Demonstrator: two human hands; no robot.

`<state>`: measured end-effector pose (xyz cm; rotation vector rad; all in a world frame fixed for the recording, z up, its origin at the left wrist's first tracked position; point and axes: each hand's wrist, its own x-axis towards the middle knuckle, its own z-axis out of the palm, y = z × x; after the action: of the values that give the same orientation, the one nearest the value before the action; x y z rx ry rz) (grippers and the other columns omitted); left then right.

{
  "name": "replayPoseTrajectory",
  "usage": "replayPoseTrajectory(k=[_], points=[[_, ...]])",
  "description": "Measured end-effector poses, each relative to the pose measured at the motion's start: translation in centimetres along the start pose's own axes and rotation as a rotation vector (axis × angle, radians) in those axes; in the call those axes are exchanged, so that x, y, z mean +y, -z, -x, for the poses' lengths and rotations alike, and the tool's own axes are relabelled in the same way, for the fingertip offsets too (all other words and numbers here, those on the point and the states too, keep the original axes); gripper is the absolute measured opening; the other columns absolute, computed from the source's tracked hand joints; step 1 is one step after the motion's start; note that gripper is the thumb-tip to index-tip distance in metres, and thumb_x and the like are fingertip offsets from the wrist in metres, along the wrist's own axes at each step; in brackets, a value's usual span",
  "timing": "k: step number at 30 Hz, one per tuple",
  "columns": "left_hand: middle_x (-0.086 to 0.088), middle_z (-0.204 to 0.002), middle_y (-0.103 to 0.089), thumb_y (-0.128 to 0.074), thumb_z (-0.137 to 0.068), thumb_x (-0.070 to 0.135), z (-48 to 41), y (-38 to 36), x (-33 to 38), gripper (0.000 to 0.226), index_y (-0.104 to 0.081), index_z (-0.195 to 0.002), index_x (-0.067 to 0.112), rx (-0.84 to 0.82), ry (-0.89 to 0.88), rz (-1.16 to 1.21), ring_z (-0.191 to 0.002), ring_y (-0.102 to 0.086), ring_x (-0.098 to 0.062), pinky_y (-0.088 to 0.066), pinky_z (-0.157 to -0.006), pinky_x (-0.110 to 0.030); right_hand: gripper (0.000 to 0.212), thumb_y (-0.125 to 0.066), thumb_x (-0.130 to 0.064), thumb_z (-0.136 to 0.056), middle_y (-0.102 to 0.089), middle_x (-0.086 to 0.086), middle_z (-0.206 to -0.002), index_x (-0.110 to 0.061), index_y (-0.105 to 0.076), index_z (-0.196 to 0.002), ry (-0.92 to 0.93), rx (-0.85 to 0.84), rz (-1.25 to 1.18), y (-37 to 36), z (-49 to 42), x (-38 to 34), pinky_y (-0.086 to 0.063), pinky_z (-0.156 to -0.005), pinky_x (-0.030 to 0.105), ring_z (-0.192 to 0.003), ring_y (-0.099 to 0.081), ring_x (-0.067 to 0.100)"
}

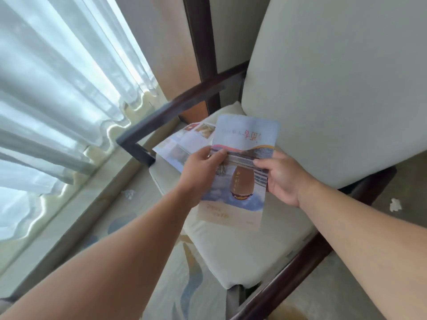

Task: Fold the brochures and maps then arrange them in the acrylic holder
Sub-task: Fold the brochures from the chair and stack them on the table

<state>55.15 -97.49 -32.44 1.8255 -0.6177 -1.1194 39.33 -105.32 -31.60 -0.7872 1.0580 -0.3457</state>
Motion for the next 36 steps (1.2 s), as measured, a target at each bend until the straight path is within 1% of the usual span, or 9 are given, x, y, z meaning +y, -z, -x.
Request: replayPoseTrajectory(k=[3, 8, 11, 16, 19, 22, 27, 30, 36], points=[[-0.001, -0.090, -0.077, -0.062, -0.091, 0.017, 2.3, 3.2, 1.5, 0.012, -0.074, -0.094, 0.020, 0.019, -0.011, 0.063, -0.086, -0.073, -0.021, -0.058, -0.082, -0.040, 0.032, -0.044, 0.003, -0.097, -0.066, 0.022, -0.121, -0.004, -0.058, -0.125, 0.023, -0.025, 0.090, -3.5, 1.5, -1.1, -0.050, -0.097, 0.051, -0.107, -0.065, 0.037], [-0.014, -0.116, -0.070, -0.062, -0.095, 0.028, 5.8, 8.7, 3.6, 0.035, -0.059, -0.125, 0.010, -0.068, -0.009, 0.200, -0.106, -0.068, -0.032, -0.053, -0.094, -0.049, 0.034, -0.047, 0.000, -0.090, -0.062, 0.029, -0.122, 0.004, -0.061, -0.121, 0.068, -0.115, 0.130, -8.6, 4.5, -3.3, -0.046, -0.097, 0.050, -0.098, -0.063, 0.034], [-0.014, -0.123, -0.067, -0.060, -0.095, 0.033, 8.1, 11.3, 4.4, 0.042, -0.055, -0.131, 0.012, -0.145, -0.041, 0.233, -0.110, -0.066, -0.034, -0.056, -0.088, -0.045, 0.049, -0.041, -0.007, -0.084, -0.059, 0.030, -0.126, 0.009, -0.053, -0.129, 0.031, -0.273, 0.084, -11.2, 6.4, -4.8, -0.041, -0.103, 0.048, -0.105, -0.057, 0.036], [-0.017, -0.127, -0.063, -0.060, -0.091, 0.035, 11.0, 14.0, 6.0, 0.050, -0.054, -0.132, 0.006, -0.216, -0.132, 0.297, -0.116, -0.061, -0.036, -0.047, -0.101, -0.051, 0.060, -0.035, -0.010, -0.078, -0.051, 0.032, -0.135, 0.005, -0.049, -0.135, 0.026, -0.509, -0.047, -15.3, 8.8, -6.5, -0.040, -0.107, 0.052, -0.113, -0.055, 0.041], [-0.014, -0.118, -0.067, -0.061, -0.093, 0.032, 12.3, 15.4, 6.6, 0.042, -0.058, -0.127, 0.009, -0.203, -0.089, 0.412, -0.108, -0.065, -0.032, -0.051, -0.095, -0.046, 0.052, -0.034, -0.009, -0.078, -0.063, 0.025, -0.121, 0.002, -0.056, -0.124, 0.025, -0.616, -0.034, -16.9, 9.7, -7.0, -0.053, -0.093, 0.045, -0.104, -0.062, 0.037], [-0.013, -0.106, -0.073, -0.065, -0.092, 0.023, 12.8, 16.4, 6.8, 0.028, -0.066, -0.116, 0.009, -0.095, -0.033, 0.483, -0.094, -0.070, -0.032, -0.057, -0.085, -0.044, 0.039, -0.043, -0.008, -0.074, -0.065, 0.019, -0.102, 0.001, -0.060, -0.109, 0.059, -0.512, 0.071, -18.1, 9.9, -7.4, -0.057, -0.078, 0.038, -0.089, -0.065, 0.032], [-0.010, -0.090, -0.074, -0.060, -0.093, 0.009, 13.7, 17.7, 7.3, 0.011, -0.065, -0.103, 0.012, 0.056, -0.028, 0.557, -0.081, -0.072, -0.028, -0.059, -0.081, -0.046, 0.026, -0.060, -0.010, -0.080, -0.067, 0.015, -0.106, -0.010, -0.056, -0.106, 0.306, -0.029, 0.523, -19.8, 9.6, -7.0, -0.052, -0.091, 0.051, -0.100, -0.065, 0.034], [-0.011, -0.093, -0.074, -0.057, -0.096, 0.010, 14.6, 18.8, 7.9, 0.012, -0.065, -0.104, 0.012, -0.008, -0.049, 0.606, -0.083, -0.071, -0.028, -0.058, -0.082, -0.047, 0.030, -0.063, -0.022, -0.088, -0.070, 0.009, -0.111, -0.021, -0.058, -0.117, 0.148, -0.147, 0.437, -19.9, 10.0, -6.5, -0.053, -0.092, 0.046, -0.099, -0.068, 0.026], [-0.012, -0.094, -0.073, -0.056, -0.095, 0.007, 16.5, 20.5, 7.9, 0.014, -0.066, -0.105, 0.011, -0.010, -0.056, 0.606, -0.081, -0.071, -0.027, -0.059, -0.078, -0.043, 0.027, -0.050, -0.007, -0.098, -0.069, 0.020, -0.117, -0.003, -0.062, -0.121, 0.045, -0.325, 0.273, -22.1, 11.6, -5.5, -0.051, -0.096, 0.046, -0.109, -0.065, 0.037]])
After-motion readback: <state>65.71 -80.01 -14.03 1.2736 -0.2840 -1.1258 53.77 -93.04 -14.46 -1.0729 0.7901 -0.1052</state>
